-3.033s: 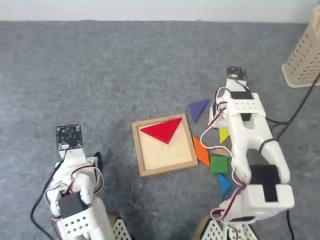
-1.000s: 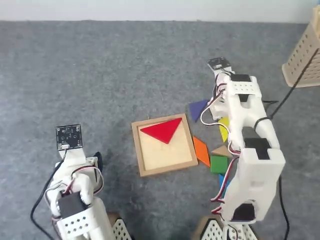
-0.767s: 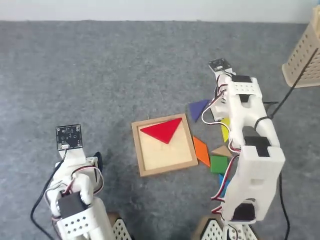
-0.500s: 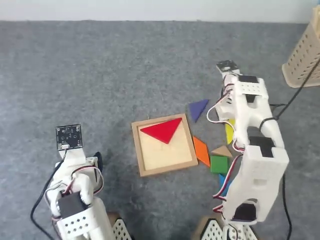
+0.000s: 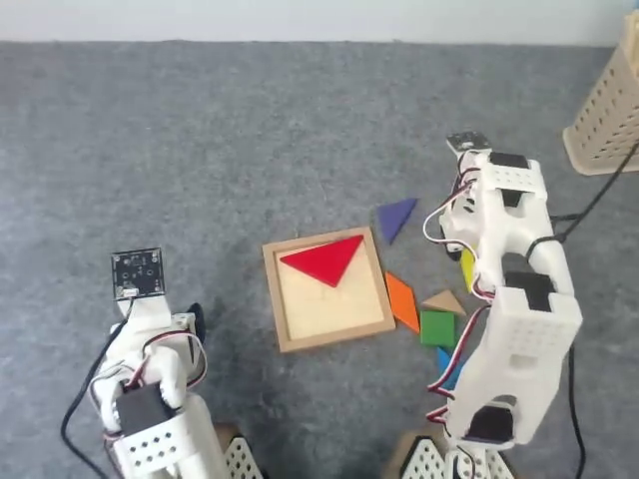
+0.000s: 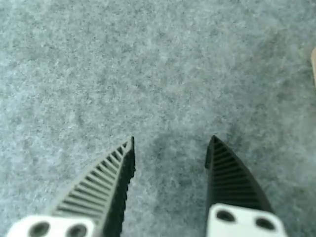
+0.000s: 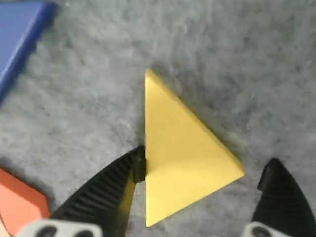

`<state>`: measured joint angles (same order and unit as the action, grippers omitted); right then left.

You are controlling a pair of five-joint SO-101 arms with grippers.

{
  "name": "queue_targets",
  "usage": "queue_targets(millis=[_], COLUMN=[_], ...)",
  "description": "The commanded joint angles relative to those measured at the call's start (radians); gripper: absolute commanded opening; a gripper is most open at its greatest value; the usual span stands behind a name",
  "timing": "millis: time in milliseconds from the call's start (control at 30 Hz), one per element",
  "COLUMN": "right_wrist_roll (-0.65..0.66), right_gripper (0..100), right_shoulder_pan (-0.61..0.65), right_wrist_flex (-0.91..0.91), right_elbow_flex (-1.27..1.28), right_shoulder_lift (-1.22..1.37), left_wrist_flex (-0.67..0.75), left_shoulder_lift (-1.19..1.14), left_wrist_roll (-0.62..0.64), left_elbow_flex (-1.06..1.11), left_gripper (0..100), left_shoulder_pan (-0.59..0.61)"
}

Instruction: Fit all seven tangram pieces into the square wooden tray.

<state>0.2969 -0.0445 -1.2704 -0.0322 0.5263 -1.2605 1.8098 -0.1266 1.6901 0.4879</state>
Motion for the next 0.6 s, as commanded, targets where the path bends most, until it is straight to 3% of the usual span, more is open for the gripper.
queue_targets(millis=[0,200,567], right_wrist_roll=[-0.011,-0.015,-0.075], right_gripper=[34.8,25.3,21.7], right_shoulder_pan=[-0.018,-0.012,0.005], right_wrist_flex=[-0.005,0.021,0.007], right_elbow_flex=[-0.051,-0.054,-0.054], right_shoulder_lift=[0.007,0.022,0.012], left_wrist_flex=[-0.003,-0.003,-0.003], left_shoulder_lift=[0.012,0.012,0.012], left_wrist_roll=[0.009,0.009,0.009], left_elbow_flex=[-0.005,-0.005,-0.005], left_gripper=[23,23,23], left_shoulder_pan=[-0.006,-0.006,-0.006])
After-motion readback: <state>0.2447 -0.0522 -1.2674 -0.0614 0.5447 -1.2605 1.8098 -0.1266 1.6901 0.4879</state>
